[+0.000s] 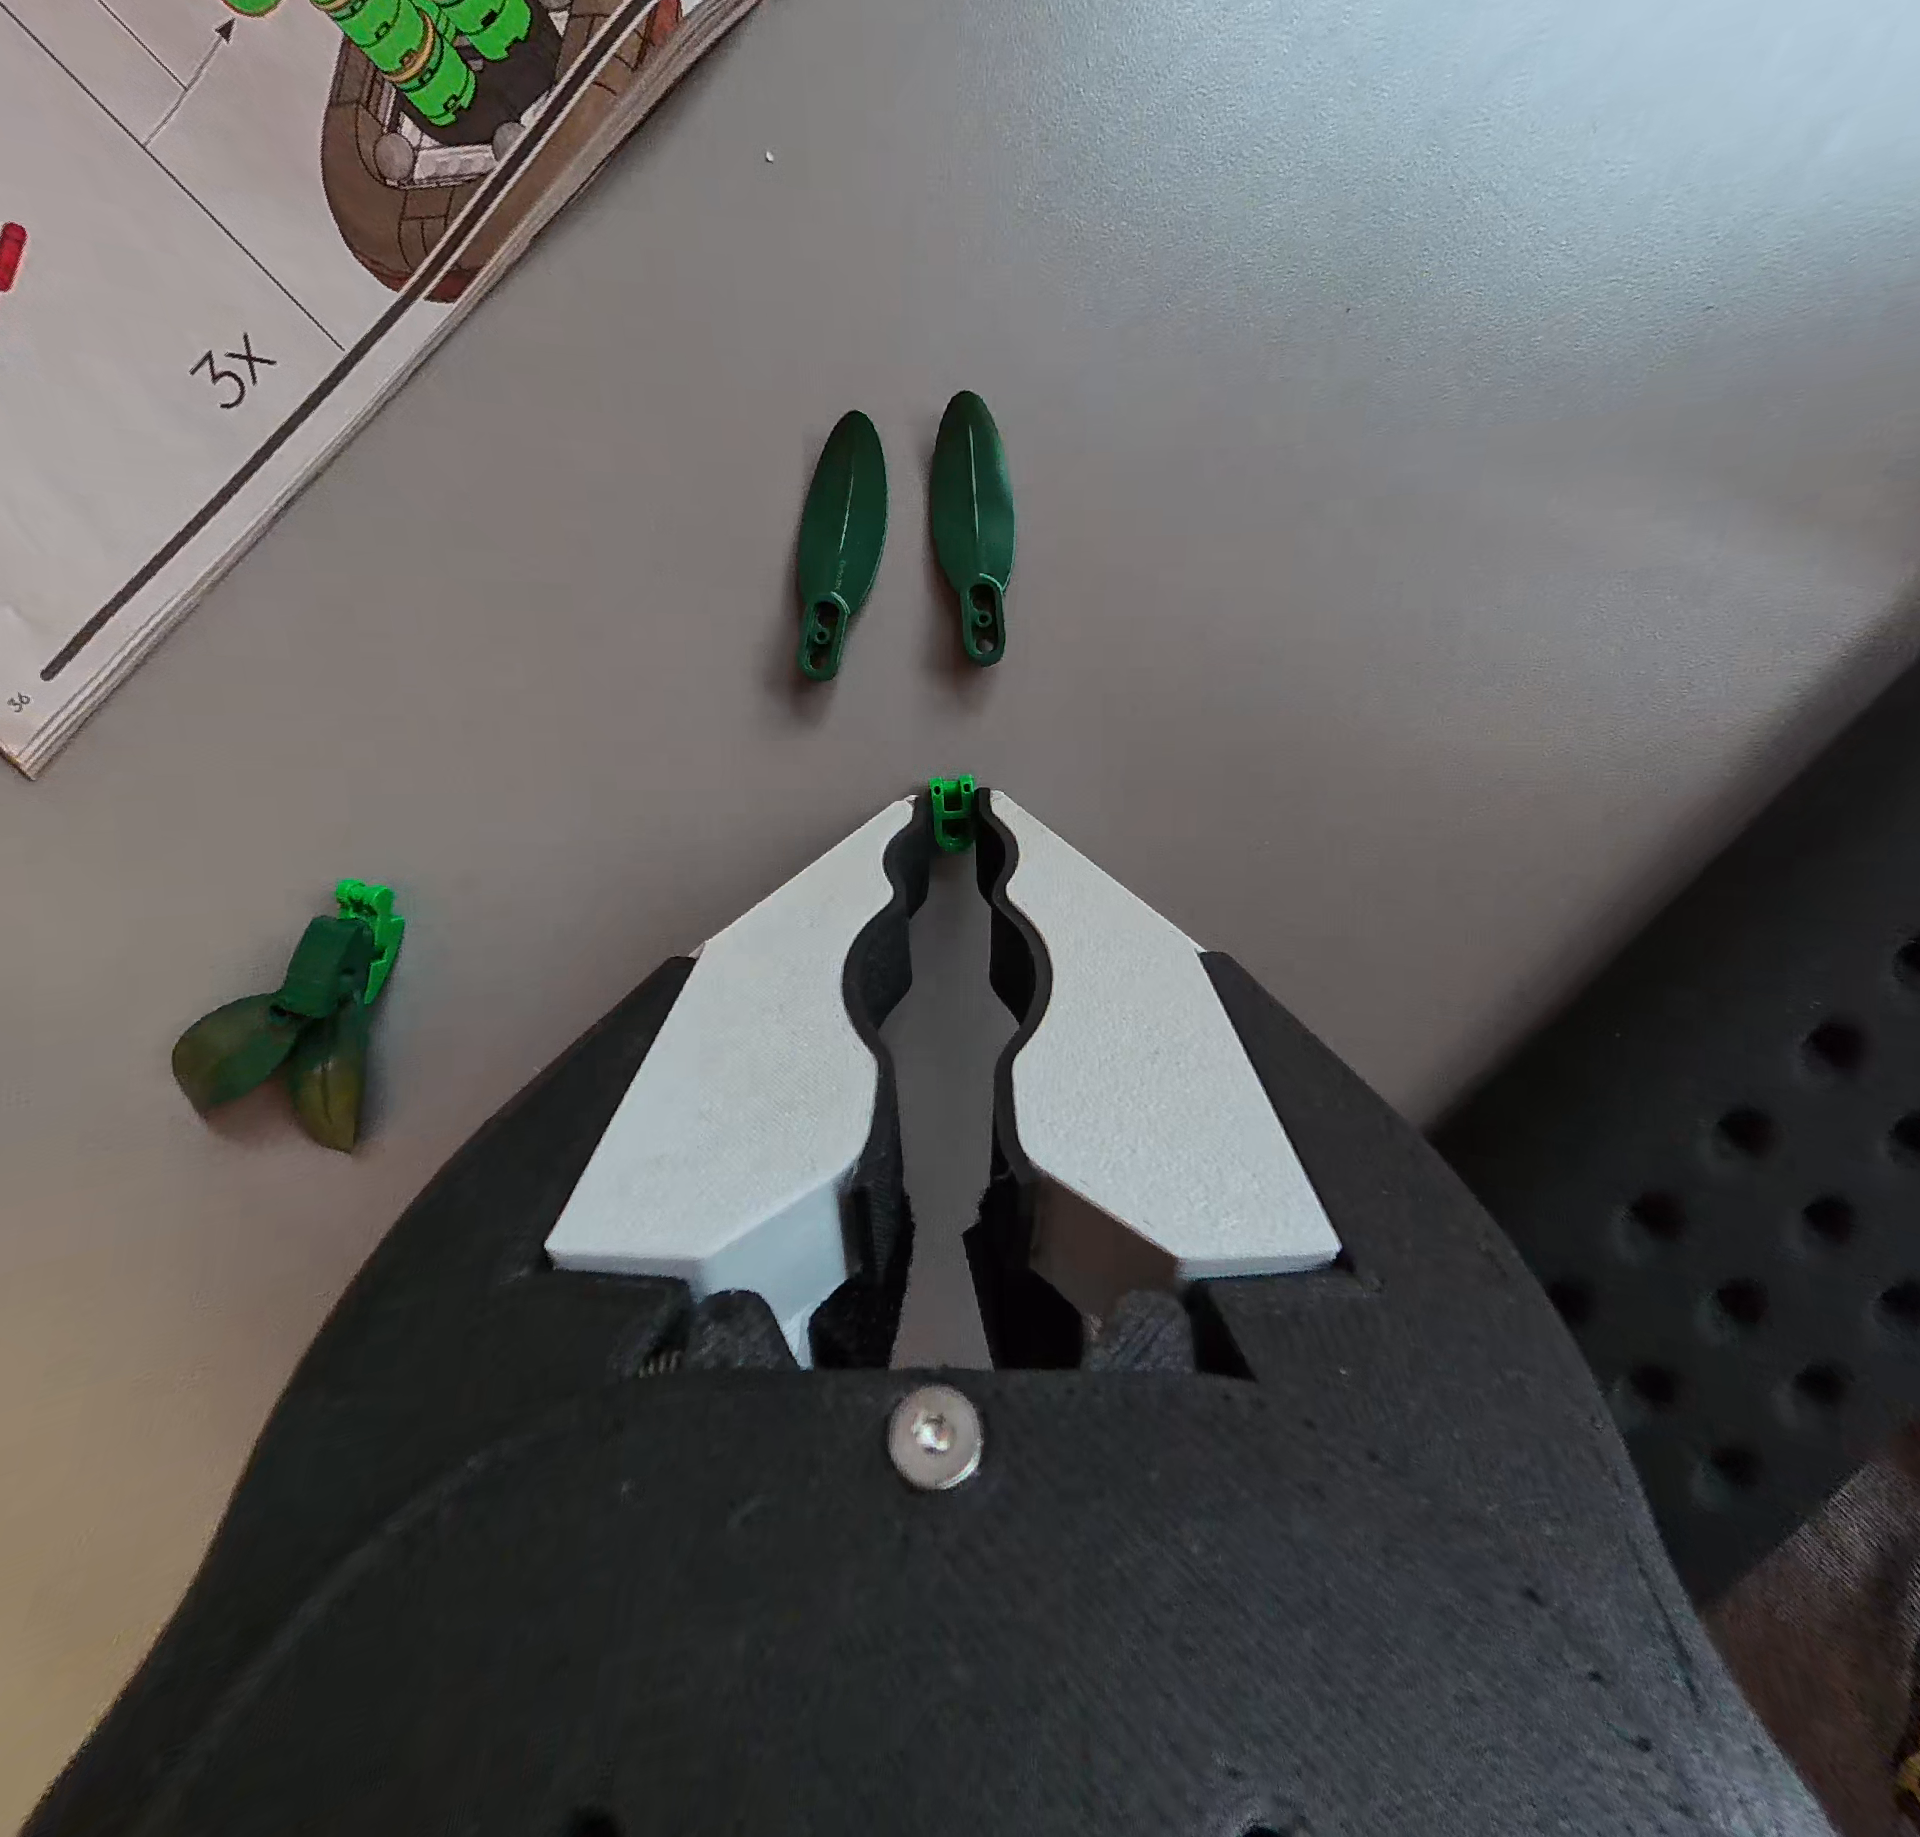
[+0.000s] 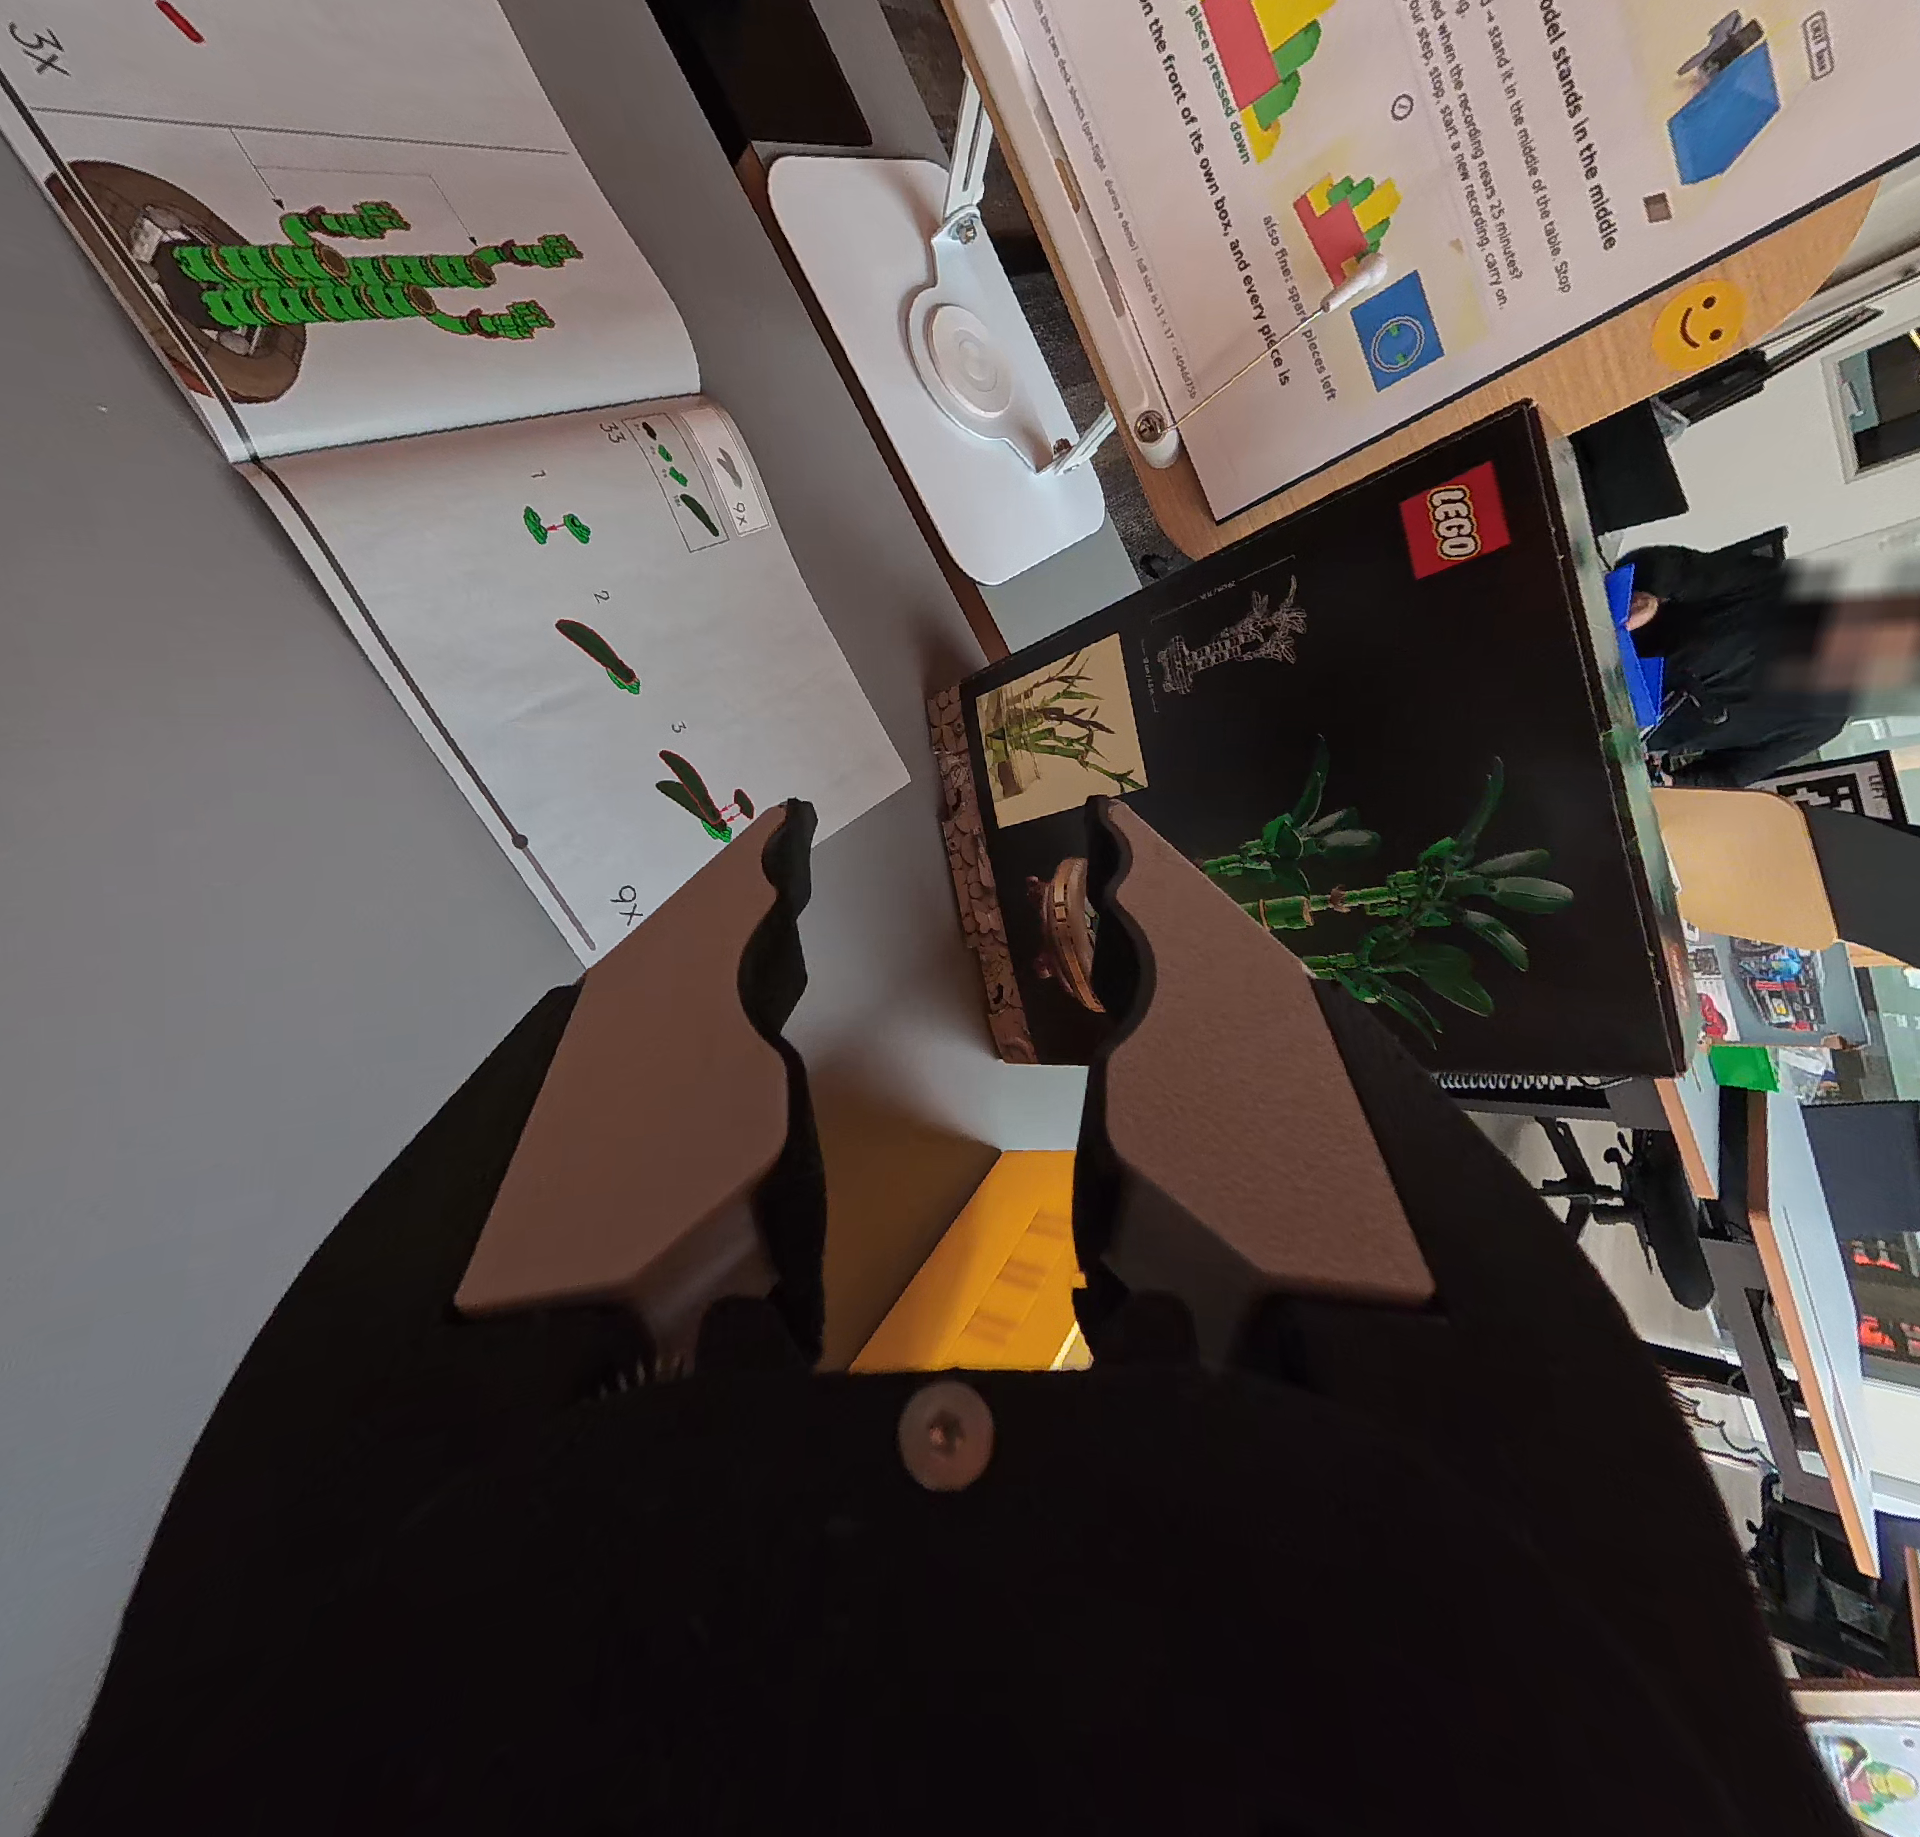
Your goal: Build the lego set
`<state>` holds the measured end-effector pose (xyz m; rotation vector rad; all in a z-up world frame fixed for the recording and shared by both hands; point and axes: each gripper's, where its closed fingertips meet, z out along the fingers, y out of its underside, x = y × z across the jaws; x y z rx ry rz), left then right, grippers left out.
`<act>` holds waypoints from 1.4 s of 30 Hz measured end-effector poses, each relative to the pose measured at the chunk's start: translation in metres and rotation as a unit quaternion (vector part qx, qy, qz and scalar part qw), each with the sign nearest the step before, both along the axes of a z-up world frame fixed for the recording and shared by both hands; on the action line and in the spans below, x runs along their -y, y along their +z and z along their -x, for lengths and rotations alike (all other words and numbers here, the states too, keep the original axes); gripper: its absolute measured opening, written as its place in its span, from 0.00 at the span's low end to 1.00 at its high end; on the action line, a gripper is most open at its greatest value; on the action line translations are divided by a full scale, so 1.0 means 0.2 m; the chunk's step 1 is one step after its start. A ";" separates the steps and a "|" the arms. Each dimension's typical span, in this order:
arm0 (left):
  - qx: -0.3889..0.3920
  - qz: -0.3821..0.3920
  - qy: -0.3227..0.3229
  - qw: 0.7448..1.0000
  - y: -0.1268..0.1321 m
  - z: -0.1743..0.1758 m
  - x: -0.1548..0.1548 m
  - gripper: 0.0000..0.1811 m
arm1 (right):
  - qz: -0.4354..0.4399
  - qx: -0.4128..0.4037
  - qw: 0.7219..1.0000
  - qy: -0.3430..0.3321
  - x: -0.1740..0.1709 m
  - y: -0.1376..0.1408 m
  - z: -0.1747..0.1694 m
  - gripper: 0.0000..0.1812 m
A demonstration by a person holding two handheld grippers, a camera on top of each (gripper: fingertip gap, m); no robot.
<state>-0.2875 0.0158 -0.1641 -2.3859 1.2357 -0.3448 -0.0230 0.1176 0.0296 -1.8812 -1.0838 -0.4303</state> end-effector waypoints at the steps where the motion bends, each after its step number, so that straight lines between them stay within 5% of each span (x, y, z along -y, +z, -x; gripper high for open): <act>1: 0.001 0.000 -0.001 1.000 0.00 0.00 0.00 0.04 | -0.001 0.000 1.000 0.000 0.00 0.00 0.00 0.29; 4: 0.006 -0.001 0.001 1.000 0.00 0.00 0.00 0.04 | 0.001 0.002 1.000 0.001 0.00 0.00 0.01 0.29; 8: 0.040 0.007 0.008 0.999 0.04 -0.01 0.00 0.19 | 0.001 0.003 1.000 0.002 0.00 0.00 0.01 0.29; 13: 0.127 -0.042 0.057 0.989 0.32 0.12 -0.04 0.14 | -0.004 -0.004 1.000 -0.001 0.01 0.01 -0.01 0.29; 20: 0.216 -0.250 0.247 0.911 0.94 0.86 -0.15 0.14 | -0.003 -0.001 1.000 -0.007 0.00 0.01 -0.03 0.29; 25: 0.165 -0.355 0.365 0.845 1.13 1.49 -0.12 0.00 | -0.001 -0.001 1.000 0.013 0.01 0.00 0.02 0.29; 29: 0.104 -0.273 0.389 0.874 1.01 1.74 -0.19 0.00 | -0.003 -0.005 1.000 0.023 0.01 0.00 0.06 0.29; 34: 0.078 -0.096 0.394 0.911 0.70 1.85 -0.30 0.00 | 0.011 0.009 1.000 0.020 0.00 -0.05 0.08 0.29; 42: -0.003 0.037 0.410 0.912 0.35 2.02 -0.39 0.05 | 0.034 0.023 0.999 0.019 -0.02 -0.12 0.09 0.29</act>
